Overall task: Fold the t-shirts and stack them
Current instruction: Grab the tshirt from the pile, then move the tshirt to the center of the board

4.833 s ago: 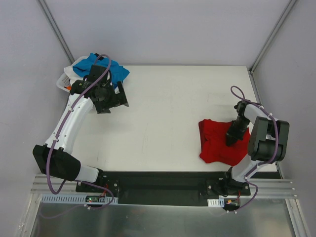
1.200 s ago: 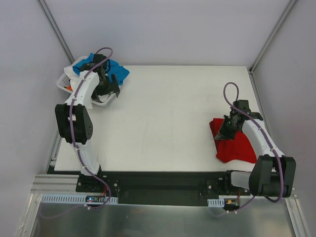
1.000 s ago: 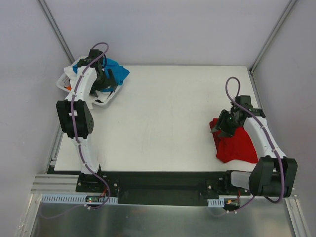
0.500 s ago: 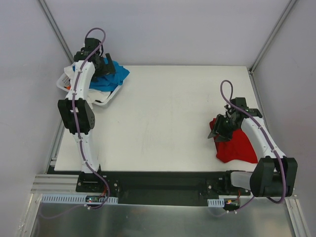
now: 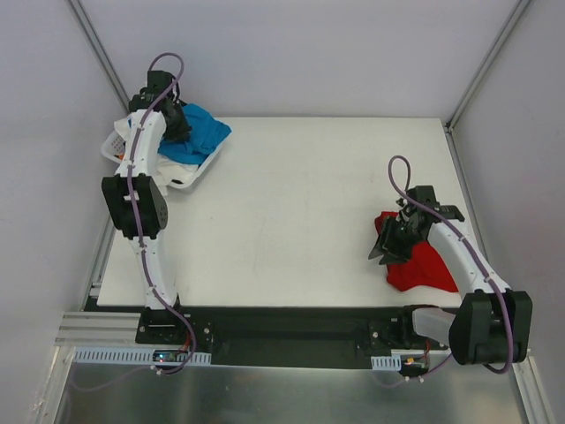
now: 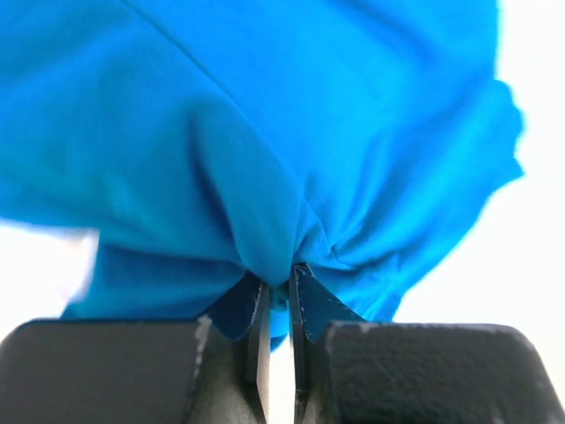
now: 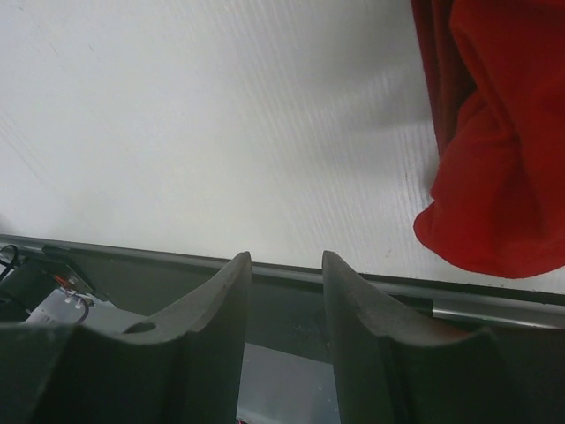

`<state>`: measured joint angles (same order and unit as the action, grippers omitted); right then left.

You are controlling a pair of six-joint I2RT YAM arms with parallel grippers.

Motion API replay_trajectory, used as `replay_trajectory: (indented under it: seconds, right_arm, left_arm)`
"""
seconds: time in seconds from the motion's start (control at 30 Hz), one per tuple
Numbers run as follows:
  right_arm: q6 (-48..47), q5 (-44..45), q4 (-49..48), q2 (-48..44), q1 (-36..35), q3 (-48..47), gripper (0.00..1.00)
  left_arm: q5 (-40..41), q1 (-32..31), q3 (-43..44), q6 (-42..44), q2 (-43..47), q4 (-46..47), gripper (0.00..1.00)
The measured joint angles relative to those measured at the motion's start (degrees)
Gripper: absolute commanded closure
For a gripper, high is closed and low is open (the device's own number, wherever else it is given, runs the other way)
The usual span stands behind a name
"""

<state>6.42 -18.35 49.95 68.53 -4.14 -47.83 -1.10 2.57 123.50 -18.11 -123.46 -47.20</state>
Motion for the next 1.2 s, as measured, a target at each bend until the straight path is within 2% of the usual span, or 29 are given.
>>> replay_trajectory:
  seconds: [0.17,0.33,0.43,0.5,0.67,0.77,0.83,0.87,0.9,0.93,0.97,1.0,1.1,1.2]
  right_arm:
    - [1.4,-0.1,-0.9,-0.9,-1.9,2.7,0.59]
    - [2.8,0.1,-2.0,-0.9,-4.4,2.8,0.59]
    - [3.5,0.3,-2.3,-0.8,-6.0,2.7,0.59]
    - [3.9,0.7,-2.3,-0.3,-6.9,2.3,0.59]
    - [4.7,1.1,-3.5,2.3,-9.3,0.0,0.59]
    - [5.2,1.1,-4.4,2.7,-10.2,-0.6,0.6]
    - [5.6,1.1,-5.0,2.7,-10.6,-0.8,0.6]
    - [5.8,1.1,-5.2,2.7,-10.7,-0.8,0.6]
    - [6.1,1.1,-5.4,2.7,-10.8,-0.8,0.6]
    - [6.3,1.1,-5.7,2.7,-11.0,-0.8,0.6]
    - [6.5,1.0,-6.0,2.7,-11.1,-0.8,0.61]
    - [6.6,1.0,-6.2,2.7,-11.2,-0.9,0.61]
    - [6.7,1.0,-6.3,3.1,-11.4,-2.0,0.61]
    - [6.5,0.9,-6.7,4.3,-11.6,-4.3,0.6]
  left_arm:
    - [-2.4,-0.9,-1.1,-0.5,10.3,1.5,1.0]
    - [-9.5,-4.5,-11.8,-2.6,32.0,7.6,1.0]
    - [-16.2,-9.6,-17.4,-3.8,44.0,11.4,1.0]
    - [-20.1,-12.5,-23.5,-4.6,50.5,13.1,1.0]
    - [-28.1,-13.7,-49.6,-7.0,66.8,12.5,1.0]
    - [-28.3,-13.8,-62.7,-8.1,70.4,8.0,1.0]
    - [-27.0,-13.7,-68.8,-8.4,69.7,4.0,1.0]
    - [-26.2,-13.7,-70.9,-8.5,68.3,2.1,0.97]
    - [-25.3,-13.7,-72.0,-8.5,66.7,0.8,0.83]
    - [-24.5,-13.7,-72.6,-8.5,64.3,-0.9,0.43]
    - [-23.8,-13.7,-72.5,-8.3,61.4,-1.8,0.2]
    - [-23.6,-13.7,-72.1,-7.7,58.1,-2.4,0.01]
    - [-23.4,-13.7,-67.5,-6.9,48.6,-4.9,0.01]
    - [-20.3,-13.8,-60.8,-6.5,46.6,-6.7,0.01]
